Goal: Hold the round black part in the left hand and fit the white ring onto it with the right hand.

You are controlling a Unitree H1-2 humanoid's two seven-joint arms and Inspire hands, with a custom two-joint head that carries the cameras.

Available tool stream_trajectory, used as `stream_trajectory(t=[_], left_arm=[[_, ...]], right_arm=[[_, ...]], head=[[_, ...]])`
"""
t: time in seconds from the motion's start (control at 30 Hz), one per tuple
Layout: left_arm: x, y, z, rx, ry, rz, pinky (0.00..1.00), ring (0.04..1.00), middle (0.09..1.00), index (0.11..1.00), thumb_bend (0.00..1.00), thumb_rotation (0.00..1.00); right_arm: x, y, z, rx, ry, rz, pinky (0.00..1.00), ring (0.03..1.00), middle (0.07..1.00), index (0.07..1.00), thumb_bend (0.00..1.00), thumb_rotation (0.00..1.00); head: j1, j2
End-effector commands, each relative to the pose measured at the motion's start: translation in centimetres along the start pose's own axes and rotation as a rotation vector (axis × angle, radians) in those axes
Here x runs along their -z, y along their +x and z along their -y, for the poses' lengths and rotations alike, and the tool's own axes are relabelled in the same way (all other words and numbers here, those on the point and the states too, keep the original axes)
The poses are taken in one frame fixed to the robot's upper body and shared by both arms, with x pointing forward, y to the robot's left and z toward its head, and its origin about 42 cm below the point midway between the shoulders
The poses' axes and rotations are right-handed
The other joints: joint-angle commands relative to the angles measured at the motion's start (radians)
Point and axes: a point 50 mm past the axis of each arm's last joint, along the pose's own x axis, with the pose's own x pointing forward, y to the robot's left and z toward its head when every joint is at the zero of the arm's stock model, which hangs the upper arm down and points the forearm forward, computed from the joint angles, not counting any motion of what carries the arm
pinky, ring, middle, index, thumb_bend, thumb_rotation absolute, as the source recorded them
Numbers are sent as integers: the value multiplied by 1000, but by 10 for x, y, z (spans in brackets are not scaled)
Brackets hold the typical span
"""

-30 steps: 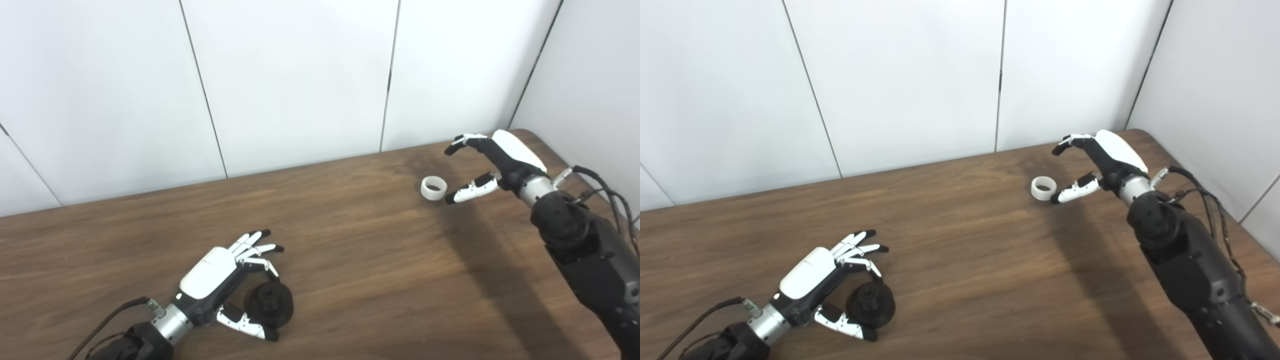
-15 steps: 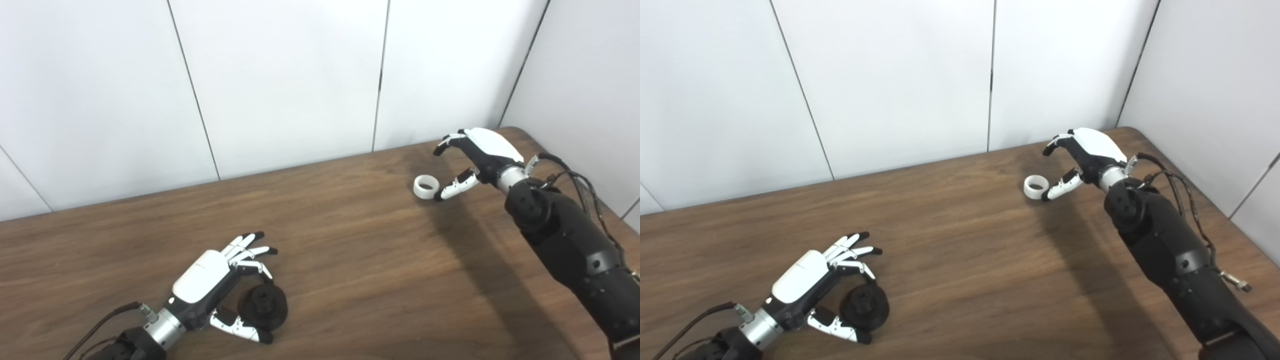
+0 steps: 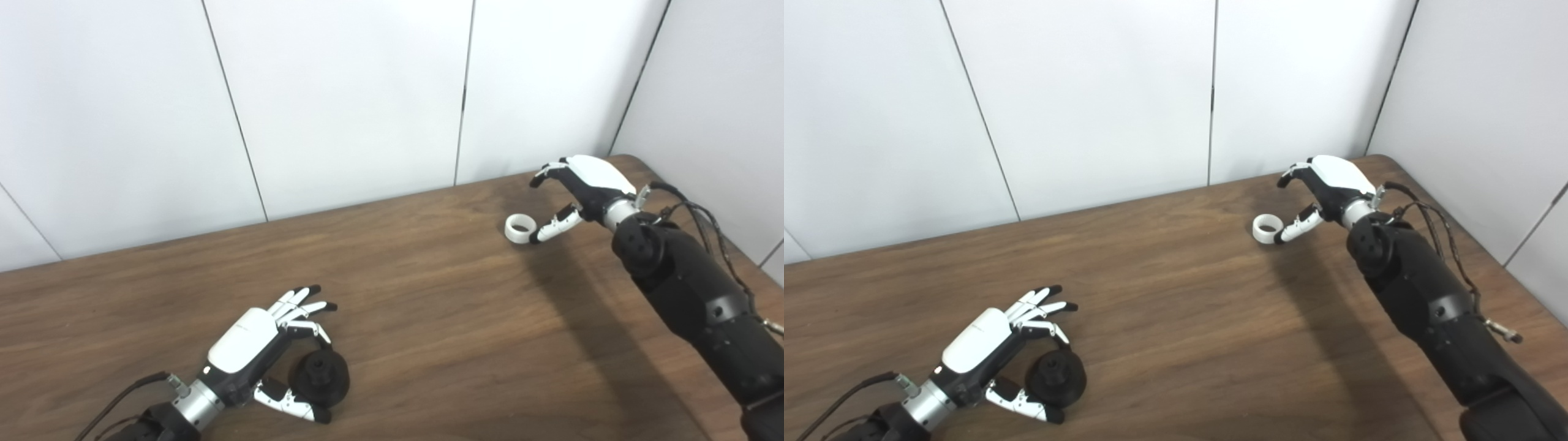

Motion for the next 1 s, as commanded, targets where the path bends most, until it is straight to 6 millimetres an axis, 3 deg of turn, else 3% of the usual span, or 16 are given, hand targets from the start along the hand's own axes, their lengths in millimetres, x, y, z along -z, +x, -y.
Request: stream_trajectory(t=[0.0,0.47,0.97], left_arm=[[12,-27,12,97,30,-60,1000,1000,886,482,524,58],[10,-28,10,98,26,-54,1000,1000,885,482,524,57],[8,-30,8,100,26,-53,1000,1000,886,482,524,58]], right_arm=[[-9,9,32,94,-21,46,870,979,901,739,897,245],[-19,10,25,42,-21,57,953,1000,921,744,888,242],[-22,9,23,-40,-76,64,1000,1000,952,721,961,220]], head=[[5,0],[9,9],[5,17]])
